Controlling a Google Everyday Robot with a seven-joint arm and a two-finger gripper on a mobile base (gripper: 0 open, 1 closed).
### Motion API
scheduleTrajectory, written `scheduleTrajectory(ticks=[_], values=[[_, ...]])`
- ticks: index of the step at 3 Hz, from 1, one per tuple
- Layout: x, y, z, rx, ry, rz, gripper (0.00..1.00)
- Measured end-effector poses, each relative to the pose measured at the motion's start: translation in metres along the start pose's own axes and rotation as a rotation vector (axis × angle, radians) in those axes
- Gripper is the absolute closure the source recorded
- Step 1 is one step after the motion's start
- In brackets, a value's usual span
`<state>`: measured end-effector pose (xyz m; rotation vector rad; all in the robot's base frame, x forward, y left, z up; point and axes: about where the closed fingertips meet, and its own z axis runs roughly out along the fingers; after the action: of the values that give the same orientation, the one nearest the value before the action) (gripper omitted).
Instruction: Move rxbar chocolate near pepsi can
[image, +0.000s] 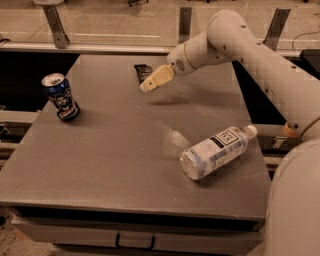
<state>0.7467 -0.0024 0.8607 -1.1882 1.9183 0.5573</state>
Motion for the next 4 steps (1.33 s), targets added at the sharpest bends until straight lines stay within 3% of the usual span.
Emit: scheduleTrajectory(ticks=[1,2,4], values=[[-0.014,-0.005,0.024,0.0,-0.062,-0.001,0.0],[-0.019,-0.006,0.039,-0.003,-0.093,-0.005,0.18],[-0.019,-0.001,0.048,-0.017,-0.117,-0.013,0.65]])
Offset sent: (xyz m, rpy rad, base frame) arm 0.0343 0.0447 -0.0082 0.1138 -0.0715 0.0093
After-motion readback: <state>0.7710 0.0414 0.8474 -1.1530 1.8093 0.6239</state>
